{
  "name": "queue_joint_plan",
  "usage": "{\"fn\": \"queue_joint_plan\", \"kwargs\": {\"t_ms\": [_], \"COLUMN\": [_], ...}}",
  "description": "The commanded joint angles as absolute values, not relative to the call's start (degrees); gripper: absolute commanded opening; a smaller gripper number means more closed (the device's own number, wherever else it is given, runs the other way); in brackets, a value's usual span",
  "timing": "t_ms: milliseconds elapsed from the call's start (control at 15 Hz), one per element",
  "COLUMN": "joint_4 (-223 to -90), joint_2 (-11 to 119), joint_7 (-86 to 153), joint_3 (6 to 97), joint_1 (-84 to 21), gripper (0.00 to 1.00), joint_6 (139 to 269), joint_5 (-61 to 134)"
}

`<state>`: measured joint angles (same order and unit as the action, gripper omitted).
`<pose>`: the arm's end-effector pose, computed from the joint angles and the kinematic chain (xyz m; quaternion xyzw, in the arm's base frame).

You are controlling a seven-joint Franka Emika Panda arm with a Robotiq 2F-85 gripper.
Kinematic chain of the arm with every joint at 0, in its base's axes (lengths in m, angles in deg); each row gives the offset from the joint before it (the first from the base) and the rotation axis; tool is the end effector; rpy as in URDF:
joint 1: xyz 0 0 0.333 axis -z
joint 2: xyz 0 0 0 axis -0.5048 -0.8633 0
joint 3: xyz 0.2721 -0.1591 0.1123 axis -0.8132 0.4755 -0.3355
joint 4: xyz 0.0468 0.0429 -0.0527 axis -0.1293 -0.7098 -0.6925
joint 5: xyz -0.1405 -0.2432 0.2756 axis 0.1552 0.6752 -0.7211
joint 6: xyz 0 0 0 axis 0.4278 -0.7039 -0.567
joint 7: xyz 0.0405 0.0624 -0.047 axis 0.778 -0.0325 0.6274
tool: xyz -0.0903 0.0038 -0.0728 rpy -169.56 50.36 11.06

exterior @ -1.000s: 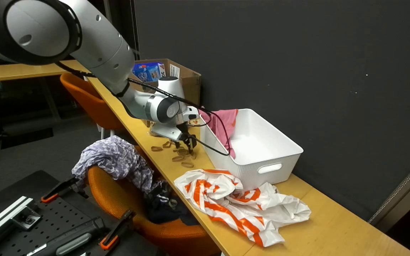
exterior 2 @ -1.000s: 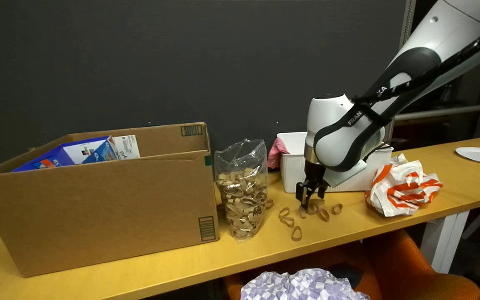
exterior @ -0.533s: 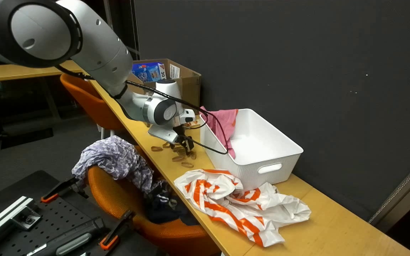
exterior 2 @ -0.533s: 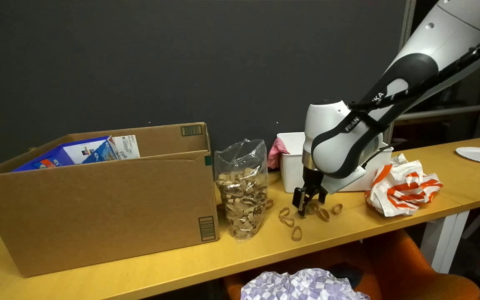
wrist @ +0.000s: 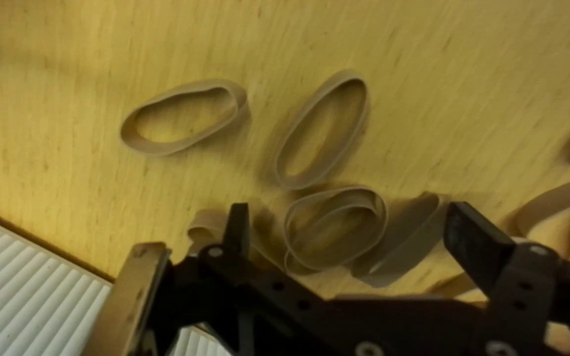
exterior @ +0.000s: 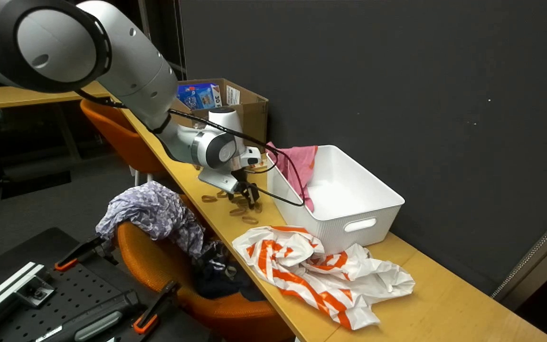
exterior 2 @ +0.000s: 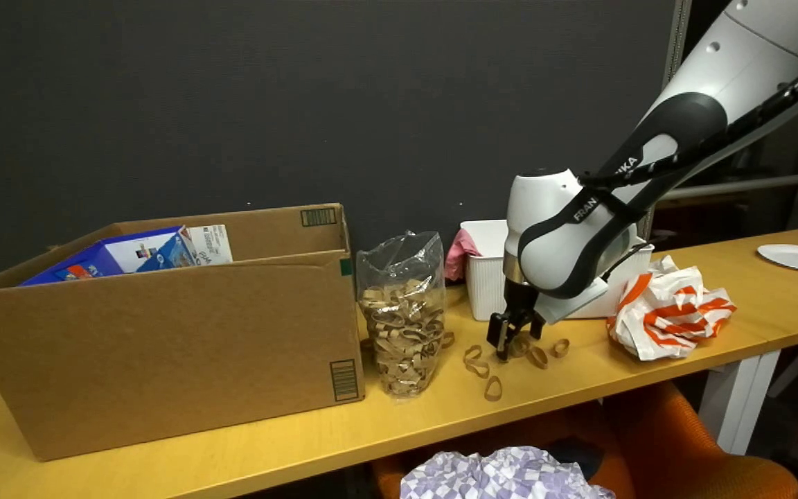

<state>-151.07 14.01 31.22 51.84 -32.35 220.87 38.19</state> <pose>0.7239 -0.0201 0.0892 0.9956 -0.0255 0.0742 0.0521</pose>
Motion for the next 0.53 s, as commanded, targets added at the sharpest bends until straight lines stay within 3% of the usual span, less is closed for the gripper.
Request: {"fn": "queue_joint_plan", "kwargs": {"t_ms": [0,333,400,467], "joint_4": [-147.83,-145.17,-144.59,-144.15], "joint_2": [12.22,10.48,10.16,9.88], "joint_7": [31.32,31.39,31.34,31.36], "joint_3": [52.90,53.97,54.14,54.20], "joint_1": [-32.88,-33.00,-33.06,-33.04], "gripper": [1.00,1.00,0.75,0.72], "joint_6": [218.89,217.32,216.92,216.80], "joint_5": [38.16,38.83,38.95,39.00]}}
